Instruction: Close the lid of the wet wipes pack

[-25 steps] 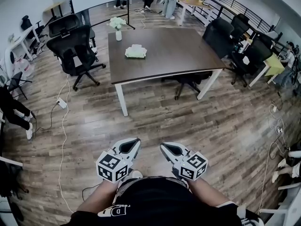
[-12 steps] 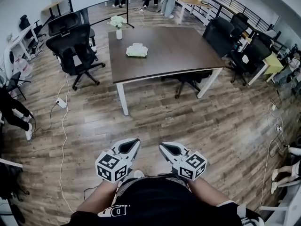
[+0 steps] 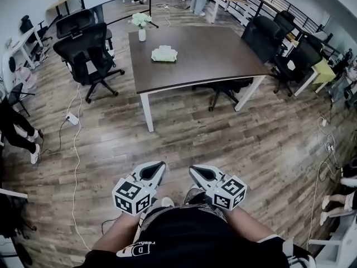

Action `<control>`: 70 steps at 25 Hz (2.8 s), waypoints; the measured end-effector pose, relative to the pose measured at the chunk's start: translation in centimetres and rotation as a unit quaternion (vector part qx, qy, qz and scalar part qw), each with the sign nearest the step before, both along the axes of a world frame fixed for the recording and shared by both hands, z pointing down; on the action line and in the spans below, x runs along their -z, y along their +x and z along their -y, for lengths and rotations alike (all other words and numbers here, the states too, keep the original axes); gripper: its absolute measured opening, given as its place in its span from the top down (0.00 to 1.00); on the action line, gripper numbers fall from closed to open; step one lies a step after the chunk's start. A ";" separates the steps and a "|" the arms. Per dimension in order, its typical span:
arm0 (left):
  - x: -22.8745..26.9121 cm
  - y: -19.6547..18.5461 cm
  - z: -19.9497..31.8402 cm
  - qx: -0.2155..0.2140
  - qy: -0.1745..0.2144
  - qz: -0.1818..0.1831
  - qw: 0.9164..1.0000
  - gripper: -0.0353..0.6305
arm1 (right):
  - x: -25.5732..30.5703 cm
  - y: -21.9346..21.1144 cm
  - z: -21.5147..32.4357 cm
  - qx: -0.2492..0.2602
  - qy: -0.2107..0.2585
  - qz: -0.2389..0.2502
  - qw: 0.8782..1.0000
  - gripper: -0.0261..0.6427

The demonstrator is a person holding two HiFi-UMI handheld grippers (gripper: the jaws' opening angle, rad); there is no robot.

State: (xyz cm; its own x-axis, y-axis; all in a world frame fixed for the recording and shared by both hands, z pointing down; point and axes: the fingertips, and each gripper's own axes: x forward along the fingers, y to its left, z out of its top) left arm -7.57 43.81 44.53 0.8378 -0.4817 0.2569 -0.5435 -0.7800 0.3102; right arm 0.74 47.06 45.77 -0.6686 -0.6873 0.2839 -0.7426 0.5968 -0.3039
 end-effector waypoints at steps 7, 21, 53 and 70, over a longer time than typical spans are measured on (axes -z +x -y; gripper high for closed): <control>-0.7 0.0 0.9 0.002 -0.017 -0.009 1.000 0.92 | -0.5 -0.2 1.4 0.002 -0.007 0.004 1.000 0.95; -0.8 0.4 7.6 0.022 -0.020 0.013 0.999 0.92 | -0.7 0.5 9.4 0.004 -0.010 0.031 0.999 0.95; 0.4 8.7 24.7 0.032 -0.012 0.025 0.999 0.92 | 0.1 7.6 26.9 0.034 -0.007 0.042 0.999 0.95; 0.2 13.7 31.5 0.051 -0.010 0.038 0.998 0.92 | -0.3 12.8 34.0 0.056 -0.007 0.047 0.997 0.95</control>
State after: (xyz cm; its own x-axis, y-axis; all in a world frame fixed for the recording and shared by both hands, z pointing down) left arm 6.14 12.35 44.36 0.7616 -0.5581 0.3295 -0.6433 -0.7126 0.2801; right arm 13.55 13.05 46.03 -0.7651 -0.6036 0.2242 -0.6391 0.6698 -0.3780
